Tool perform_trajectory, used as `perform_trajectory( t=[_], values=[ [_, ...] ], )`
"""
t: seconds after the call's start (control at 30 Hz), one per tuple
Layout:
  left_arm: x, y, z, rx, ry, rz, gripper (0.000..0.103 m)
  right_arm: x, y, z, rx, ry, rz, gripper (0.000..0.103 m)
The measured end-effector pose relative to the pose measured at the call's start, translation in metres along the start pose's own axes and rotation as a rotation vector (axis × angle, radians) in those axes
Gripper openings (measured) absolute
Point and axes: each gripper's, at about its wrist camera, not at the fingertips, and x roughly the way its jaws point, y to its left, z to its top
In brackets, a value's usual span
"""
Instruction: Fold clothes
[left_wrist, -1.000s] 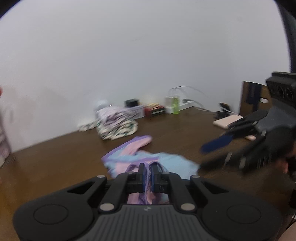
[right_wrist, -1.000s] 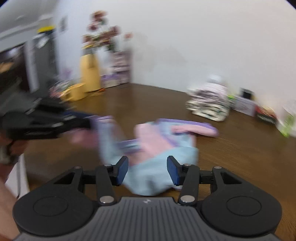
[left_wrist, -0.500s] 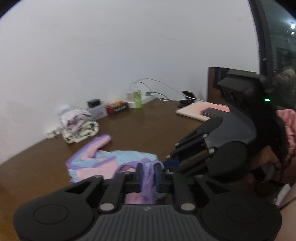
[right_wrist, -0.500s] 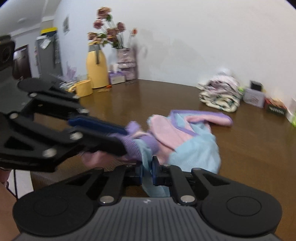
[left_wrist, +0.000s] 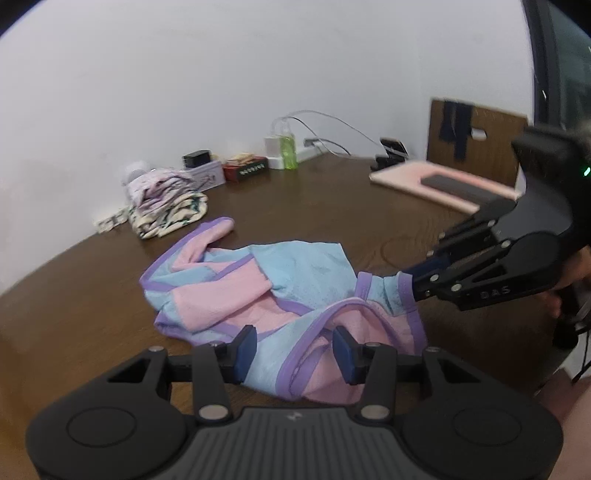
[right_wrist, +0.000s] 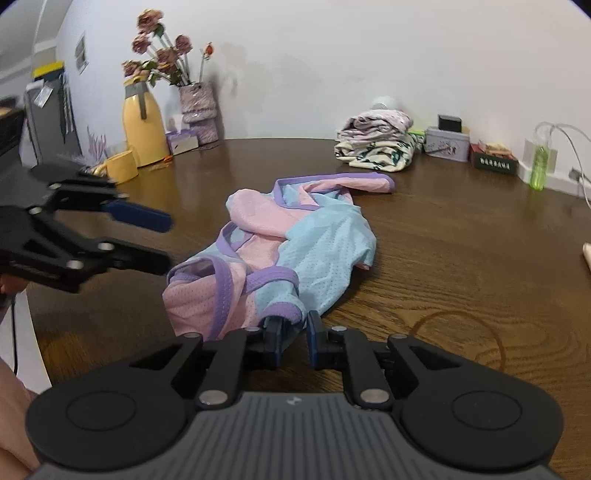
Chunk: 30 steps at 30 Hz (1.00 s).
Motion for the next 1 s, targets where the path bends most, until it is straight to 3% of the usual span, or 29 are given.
perform_trajectory(
  t=[0.07, 0.27, 0.33, 0.37, 0.4, 0.47, 0.5, 0.53, 0.8, 0.93, 1.0],
  values=[
    [0.011, -0.007, 0.005, 0.083, 0.021, 0.000, 0.044, -0.001, 0.004, 0.002, -0.028, -0.007, -0.002, 0.017],
    [0.040, -0.024, 0.007, 0.282, 0.096, 0.019, 0.044, -0.003, 0.021, 0.003, -0.163, -0.032, -0.033, 0.039],
    [0.046, -0.026, 0.007, 0.316, 0.105, 0.015, 0.033, -0.002, 0.026, 0.006, -0.206, -0.036, -0.031, 0.039],
    [0.048, -0.026, 0.007, 0.324, 0.108, 0.009, 0.015, -0.001, 0.027, 0.007, -0.216, -0.037, -0.023, 0.039],
    [0.049, -0.027, 0.006, 0.323, 0.112, 0.000, 0.005, 0.001, 0.028, 0.008, -0.221, -0.036, -0.010, 0.038],
    [0.047, -0.027, 0.006, 0.315, 0.096, 0.007, 0.005, 0.005, 0.028, 0.011, -0.215, -0.027, 0.020, 0.027],
    [0.044, -0.026, 0.006, 0.307, 0.081, 0.023, 0.004, 0.007, 0.026, 0.012, -0.195, -0.024, 0.036, 0.014],
    [0.040, -0.024, 0.007, 0.295, 0.065, 0.043, 0.004, 0.008, 0.022, 0.013, -0.162, -0.026, 0.052, 0.012],
    [-0.005, 0.034, 0.027, 0.002, -0.063, 0.294, 0.004, -0.010, -0.042, 0.034, 0.206, -0.175, 0.097, 0.006],
    [-0.038, 0.070, 0.065, -0.173, -0.191, 0.382, 0.004, -0.027, -0.071, 0.077, 0.308, -0.296, 0.114, 0.006],
    [-0.058, 0.080, 0.089, -0.215, -0.267, 0.433, 0.004, -0.036, -0.074, 0.105, 0.306, -0.354, 0.109, 0.006]
  ],
)
